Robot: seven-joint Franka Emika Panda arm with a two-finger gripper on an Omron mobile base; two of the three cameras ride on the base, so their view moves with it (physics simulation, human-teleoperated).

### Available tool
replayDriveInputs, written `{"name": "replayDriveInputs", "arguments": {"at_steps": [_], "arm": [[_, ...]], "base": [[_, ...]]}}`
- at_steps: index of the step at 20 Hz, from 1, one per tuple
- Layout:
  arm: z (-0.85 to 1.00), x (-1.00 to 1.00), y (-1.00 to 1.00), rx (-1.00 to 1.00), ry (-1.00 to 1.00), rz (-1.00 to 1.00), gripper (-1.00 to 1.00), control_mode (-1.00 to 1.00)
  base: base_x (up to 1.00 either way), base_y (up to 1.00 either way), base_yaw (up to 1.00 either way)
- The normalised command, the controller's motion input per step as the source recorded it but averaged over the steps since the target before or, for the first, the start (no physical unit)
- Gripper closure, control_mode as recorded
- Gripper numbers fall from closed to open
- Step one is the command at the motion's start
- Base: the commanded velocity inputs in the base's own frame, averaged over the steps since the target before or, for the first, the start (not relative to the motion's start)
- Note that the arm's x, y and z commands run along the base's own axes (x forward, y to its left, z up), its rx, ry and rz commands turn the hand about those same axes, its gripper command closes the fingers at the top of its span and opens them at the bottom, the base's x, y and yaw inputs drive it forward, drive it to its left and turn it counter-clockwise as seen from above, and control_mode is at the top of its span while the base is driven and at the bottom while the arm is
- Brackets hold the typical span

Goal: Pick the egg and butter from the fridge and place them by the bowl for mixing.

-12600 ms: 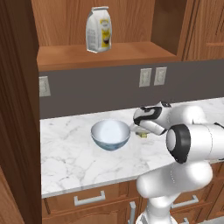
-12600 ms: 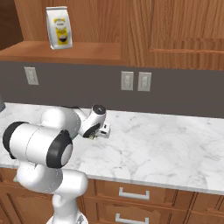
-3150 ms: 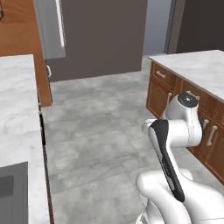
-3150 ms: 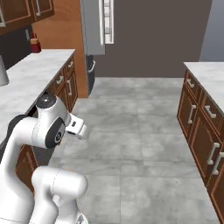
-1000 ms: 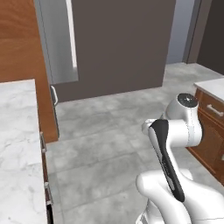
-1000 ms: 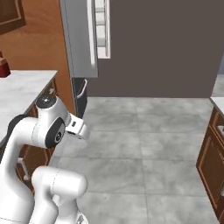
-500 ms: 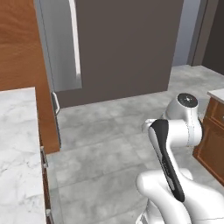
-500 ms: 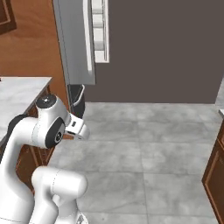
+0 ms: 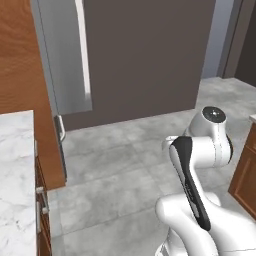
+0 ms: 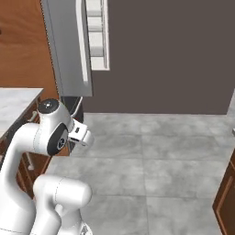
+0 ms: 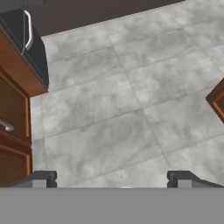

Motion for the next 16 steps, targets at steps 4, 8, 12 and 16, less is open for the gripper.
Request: {"name": "replayDriveInputs", "arguments": {"at_steps": [4,8,12,16], "arm": [[0.0,0.0,0.0,0.0,0.0,0.0,-1.0,1.0],[0.0,0.0,0.0,0.0,0.0,0.0,-1.0,1.0],[0.0,0.0,0.0,0.0,0.0,0.0,-1.0,1.0],[0.0,0.0,0.0,0.0,0.0,0.0,-1.0,1.0]], "base": [[0.63,-0.36,0.0],[0.67,-0.36,0.0],[0.8,-0.33,0.01],[0.86,-0.28,0.05]]}}
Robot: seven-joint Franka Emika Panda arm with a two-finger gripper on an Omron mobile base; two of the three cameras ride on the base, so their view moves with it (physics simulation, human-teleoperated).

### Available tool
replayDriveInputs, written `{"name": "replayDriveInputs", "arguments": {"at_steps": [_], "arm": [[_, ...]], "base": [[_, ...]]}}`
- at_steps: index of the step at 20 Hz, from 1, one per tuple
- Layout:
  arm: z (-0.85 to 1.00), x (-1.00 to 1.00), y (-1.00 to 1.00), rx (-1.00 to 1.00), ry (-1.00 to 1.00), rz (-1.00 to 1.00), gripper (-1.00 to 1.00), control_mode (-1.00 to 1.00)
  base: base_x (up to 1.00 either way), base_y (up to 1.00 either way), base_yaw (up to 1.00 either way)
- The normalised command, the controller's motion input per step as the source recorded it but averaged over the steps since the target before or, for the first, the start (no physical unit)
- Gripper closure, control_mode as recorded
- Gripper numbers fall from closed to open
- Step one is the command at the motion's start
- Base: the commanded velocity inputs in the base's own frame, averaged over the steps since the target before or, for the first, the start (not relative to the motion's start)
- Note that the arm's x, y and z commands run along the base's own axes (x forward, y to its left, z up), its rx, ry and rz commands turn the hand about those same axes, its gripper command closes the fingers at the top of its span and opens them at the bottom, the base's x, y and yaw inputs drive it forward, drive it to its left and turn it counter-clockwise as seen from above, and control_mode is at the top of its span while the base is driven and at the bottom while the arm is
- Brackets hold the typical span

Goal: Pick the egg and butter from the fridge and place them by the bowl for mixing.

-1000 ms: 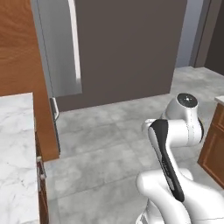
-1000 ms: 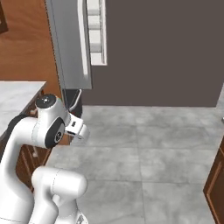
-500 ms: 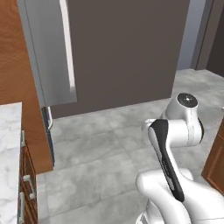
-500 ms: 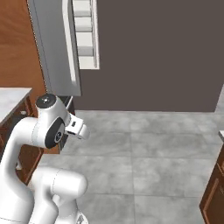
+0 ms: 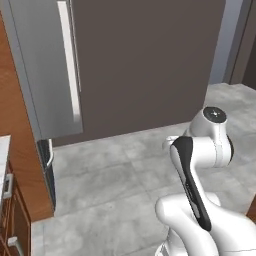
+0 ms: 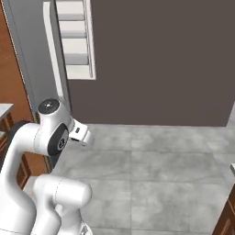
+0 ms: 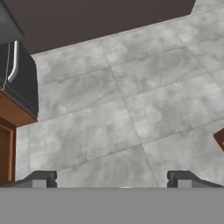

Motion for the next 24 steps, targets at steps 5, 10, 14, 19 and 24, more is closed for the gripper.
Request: {"name": "replayDriveInputs", "arguments": {"at_steps": [5,10,14,19,24], "arm": [[0.0,0.0,0.0,0.0,0.0,0.0,-1.0,1.0],[0.0,0.0,0.0,0.0,0.0,0.0,-1.0,1.0],[0.0,0.0,0.0,0.0,0.0,0.0,-1.0,1.0],[0.0,0.0,0.0,0.0,0.0,0.0,-1.0,1.0],[0.0,0.0,0.0,0.0,0.0,0.0,-1.0,1.0]], "base": [[0.86,-0.27,0.07],[0.83,-0.29,0.11],[0.73,-0.42,0.13],[0.61,-0.47,-0.01],[0.46,-0.31,-0.2]]}}
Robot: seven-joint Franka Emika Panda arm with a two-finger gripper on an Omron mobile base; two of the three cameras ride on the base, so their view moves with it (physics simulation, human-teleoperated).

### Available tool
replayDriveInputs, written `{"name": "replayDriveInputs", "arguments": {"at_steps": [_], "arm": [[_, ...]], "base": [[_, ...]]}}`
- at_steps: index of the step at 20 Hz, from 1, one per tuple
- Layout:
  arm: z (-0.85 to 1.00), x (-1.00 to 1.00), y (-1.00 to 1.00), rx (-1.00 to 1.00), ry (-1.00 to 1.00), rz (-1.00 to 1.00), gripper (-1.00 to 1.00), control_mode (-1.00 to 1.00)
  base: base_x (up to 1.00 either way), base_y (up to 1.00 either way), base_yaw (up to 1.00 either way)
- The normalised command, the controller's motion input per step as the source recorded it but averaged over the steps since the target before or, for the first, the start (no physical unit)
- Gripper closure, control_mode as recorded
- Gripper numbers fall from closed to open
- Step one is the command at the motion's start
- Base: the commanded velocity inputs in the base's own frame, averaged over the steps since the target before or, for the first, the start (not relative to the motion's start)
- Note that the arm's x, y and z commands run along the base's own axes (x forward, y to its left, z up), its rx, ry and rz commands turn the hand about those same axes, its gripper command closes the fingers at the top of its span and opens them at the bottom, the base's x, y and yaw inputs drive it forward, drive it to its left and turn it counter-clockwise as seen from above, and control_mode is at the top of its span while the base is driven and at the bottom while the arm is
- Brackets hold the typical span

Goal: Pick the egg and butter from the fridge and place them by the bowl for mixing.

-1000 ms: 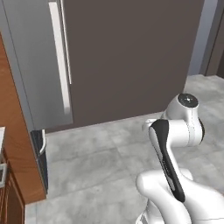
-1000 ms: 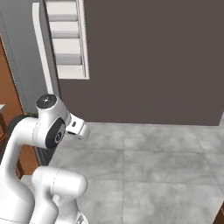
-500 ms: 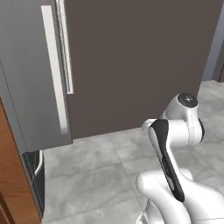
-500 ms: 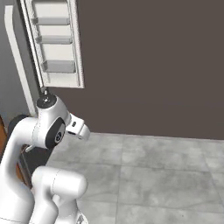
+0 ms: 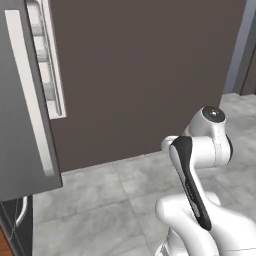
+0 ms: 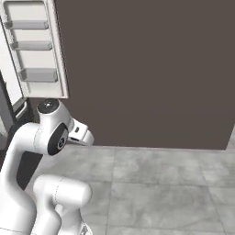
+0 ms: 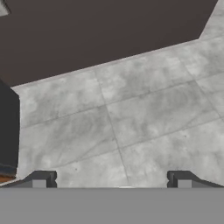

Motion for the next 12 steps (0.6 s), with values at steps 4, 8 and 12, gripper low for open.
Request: {"name": "replayDriveInputs", "arguments": {"at_steps": [4,8,12], "arm": [[0.0,0.0,0.0,0.0,0.0,0.0,-1.0,1.0],[0.0,0.0,0.0,0.0,0.0,0.0,-1.0,1.0],[0.0,0.0,0.0,0.0,0.0,0.0,-1.0,1.0]], "base": [[0.47,-0.15,-0.23],[0.64,-0.1,-0.12],[0.87,-0.07,0.01]]}}
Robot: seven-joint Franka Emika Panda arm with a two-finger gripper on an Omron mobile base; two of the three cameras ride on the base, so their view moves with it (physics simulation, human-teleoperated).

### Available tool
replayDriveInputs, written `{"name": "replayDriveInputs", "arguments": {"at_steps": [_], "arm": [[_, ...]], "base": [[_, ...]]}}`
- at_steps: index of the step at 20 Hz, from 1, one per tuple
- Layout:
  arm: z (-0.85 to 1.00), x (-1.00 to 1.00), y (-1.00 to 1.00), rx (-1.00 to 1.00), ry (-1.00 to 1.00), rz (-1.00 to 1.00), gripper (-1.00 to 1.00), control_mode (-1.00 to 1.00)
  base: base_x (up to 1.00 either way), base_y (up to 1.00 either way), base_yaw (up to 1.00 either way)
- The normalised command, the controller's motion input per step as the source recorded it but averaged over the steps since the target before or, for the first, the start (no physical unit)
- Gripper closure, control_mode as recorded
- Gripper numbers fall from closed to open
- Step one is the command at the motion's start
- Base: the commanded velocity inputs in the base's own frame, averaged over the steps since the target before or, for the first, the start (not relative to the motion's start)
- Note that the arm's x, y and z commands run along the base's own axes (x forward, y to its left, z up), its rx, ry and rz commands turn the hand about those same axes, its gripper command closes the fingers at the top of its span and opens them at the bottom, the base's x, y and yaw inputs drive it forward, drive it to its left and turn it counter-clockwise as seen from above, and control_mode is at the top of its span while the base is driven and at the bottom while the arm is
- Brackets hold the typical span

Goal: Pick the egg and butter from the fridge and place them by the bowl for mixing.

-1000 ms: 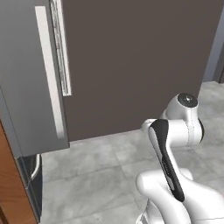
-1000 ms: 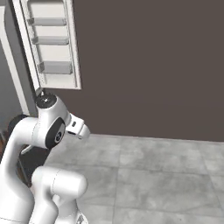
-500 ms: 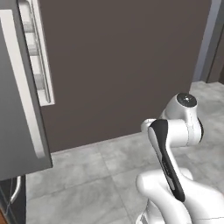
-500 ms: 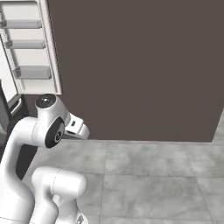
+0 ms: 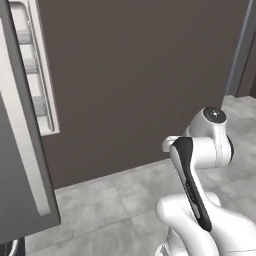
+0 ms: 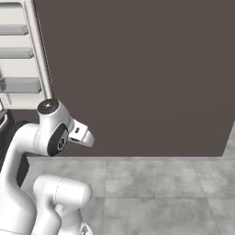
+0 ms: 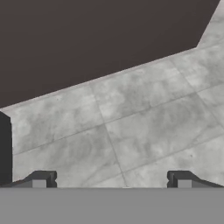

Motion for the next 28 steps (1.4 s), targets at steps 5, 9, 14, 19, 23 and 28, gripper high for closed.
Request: {"name": "replayDriveInputs", "arguments": {"at_steps": [5,9,14,19,23,28], "arm": [[0.0,0.0,0.0,0.0,0.0,0.0,-1.0,1.0],[0.0,0.0,0.0,0.0,0.0,0.0,-1.0,1.0],[0.0,0.0,0.0,0.0,0.0,0.0,-1.0,1.0],[0.0,0.0,0.0,0.0,0.0,0.0,-1.0,1.0],[0.0,0.0,0.0,0.0,0.0,0.0,-1.0,1.0],[0.0,0.0,0.0,0.0,0.0,0.0,-1.0,1.0]], "base": [[0.89,-0.07,0.03],[0.82,-0.06,0.11],[0.58,-0.04,0.45],[0.47,-0.04,0.6],[0.37,-0.05,0.72],[0.4,-0.06,0.6]]}}
